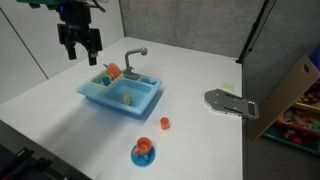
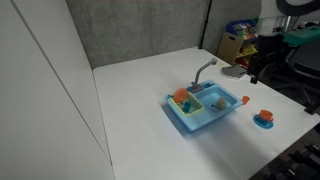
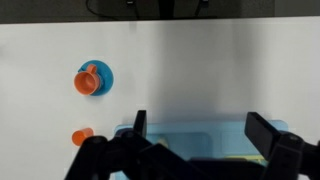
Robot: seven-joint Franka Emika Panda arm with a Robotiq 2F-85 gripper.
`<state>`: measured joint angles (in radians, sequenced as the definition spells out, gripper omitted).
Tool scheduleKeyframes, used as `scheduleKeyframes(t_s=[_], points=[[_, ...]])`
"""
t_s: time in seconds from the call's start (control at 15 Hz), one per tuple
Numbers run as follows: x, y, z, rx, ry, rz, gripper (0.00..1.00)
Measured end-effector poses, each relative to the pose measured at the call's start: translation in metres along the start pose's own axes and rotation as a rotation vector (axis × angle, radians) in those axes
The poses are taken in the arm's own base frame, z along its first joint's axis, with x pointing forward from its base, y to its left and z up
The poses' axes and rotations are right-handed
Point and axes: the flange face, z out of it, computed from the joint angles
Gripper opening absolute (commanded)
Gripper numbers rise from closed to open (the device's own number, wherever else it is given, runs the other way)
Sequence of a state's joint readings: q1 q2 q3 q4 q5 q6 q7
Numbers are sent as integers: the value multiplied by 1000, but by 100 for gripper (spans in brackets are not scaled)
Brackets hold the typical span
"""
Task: Put the white bottle inside the sink
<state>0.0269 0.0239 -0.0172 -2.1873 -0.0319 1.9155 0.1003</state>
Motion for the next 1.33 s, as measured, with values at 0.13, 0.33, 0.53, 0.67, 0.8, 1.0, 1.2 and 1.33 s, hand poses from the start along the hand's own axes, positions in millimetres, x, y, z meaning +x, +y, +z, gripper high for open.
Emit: scheduleKeyframes(t_s=[0.13,0.33,0.53,0.67,0.8,1.0,1.2,1.33], points=[[-18,2,-12,7,39,16,100],[-44,4,-28,16,96,41,100],[-67,7,-42,24,141,57,100],[-79,9,-47,31,162,62,100],[-88,11,-50,43,172,68,100],[-96,13,-49,61,176,77,100],[-99,13,-45,70,176,80,100],[-100,13,-44,70,176,80,100]])
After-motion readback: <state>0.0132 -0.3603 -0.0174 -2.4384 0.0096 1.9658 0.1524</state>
